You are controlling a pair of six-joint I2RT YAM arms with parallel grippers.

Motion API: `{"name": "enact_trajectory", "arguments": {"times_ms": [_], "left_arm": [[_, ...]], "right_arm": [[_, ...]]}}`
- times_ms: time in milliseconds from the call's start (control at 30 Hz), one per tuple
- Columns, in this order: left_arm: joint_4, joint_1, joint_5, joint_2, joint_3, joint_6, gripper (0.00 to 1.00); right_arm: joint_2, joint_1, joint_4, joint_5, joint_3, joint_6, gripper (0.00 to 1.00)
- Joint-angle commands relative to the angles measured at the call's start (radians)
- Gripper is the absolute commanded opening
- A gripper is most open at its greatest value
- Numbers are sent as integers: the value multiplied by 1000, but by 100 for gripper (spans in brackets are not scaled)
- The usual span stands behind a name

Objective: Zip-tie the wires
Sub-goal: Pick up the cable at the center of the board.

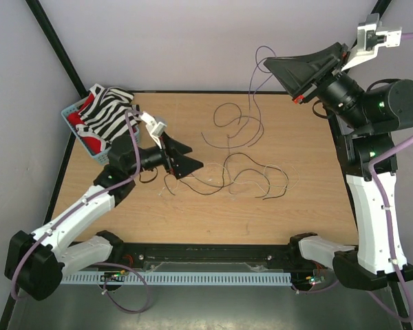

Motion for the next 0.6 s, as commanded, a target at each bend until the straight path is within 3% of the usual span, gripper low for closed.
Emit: {"name": "enact_trajectory", "arguments": {"times_ms": [0, 167, 400, 567], "left_arm": [[238, -98, -46, -5, -36, -5, 99], [257, -201, -178, 67, -40, 97, 99], [315, -232, -309, 258, 31, 179, 99], [445, -239, -262, 363, 75, 140, 99]], "right_arm": [[-51, -2, 160, -78, -18, 141, 0], [-82, -1, 221, -80, -41, 193, 0], [-110, -1, 239, -64, -38, 186, 0], [-117, -1, 234, -64, -51, 176, 0]]}}
